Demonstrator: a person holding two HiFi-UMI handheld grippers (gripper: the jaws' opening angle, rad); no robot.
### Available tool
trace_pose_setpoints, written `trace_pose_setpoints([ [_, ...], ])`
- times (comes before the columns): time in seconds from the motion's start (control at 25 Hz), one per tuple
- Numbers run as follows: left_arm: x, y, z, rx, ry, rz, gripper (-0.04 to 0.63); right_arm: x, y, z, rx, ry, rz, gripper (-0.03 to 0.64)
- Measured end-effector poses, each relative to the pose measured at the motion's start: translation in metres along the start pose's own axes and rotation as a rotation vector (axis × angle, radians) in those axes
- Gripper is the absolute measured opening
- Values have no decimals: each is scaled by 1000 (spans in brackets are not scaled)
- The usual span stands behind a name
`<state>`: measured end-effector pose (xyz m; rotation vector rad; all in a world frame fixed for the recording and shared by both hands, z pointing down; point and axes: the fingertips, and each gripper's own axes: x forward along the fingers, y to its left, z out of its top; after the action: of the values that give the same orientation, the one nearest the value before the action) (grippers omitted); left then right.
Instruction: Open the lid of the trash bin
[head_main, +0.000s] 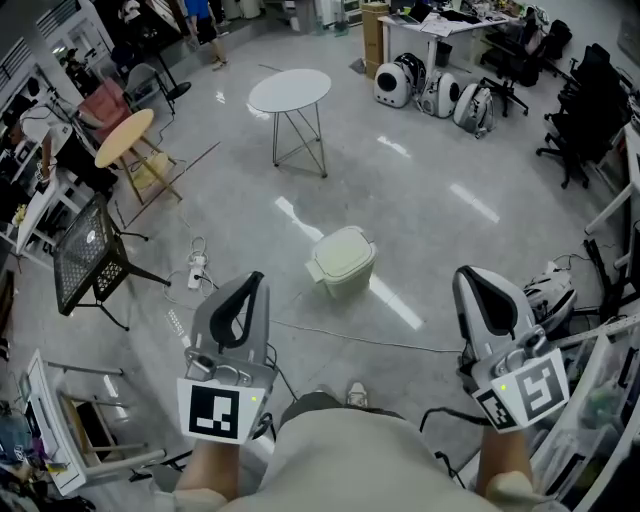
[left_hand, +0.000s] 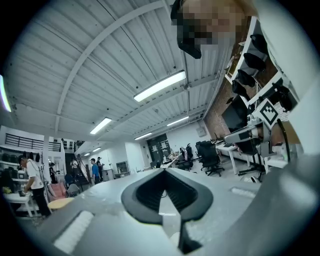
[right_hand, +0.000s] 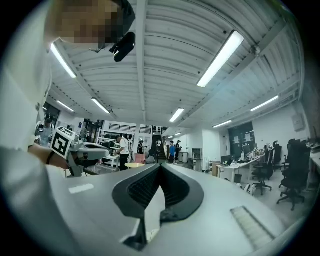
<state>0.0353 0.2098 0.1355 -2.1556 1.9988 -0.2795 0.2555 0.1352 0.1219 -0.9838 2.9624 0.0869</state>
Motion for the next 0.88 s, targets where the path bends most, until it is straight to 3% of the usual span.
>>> trace_pose_setpoints([
  [0.48, 17, 21, -14, -2, 29, 36, 2, 33, -6, -16, 32, 27, 33, 3],
  [0.88, 71, 60, -41, -40, 33, 24, 2, 103, -15, -33, 21, 75, 55, 3],
])
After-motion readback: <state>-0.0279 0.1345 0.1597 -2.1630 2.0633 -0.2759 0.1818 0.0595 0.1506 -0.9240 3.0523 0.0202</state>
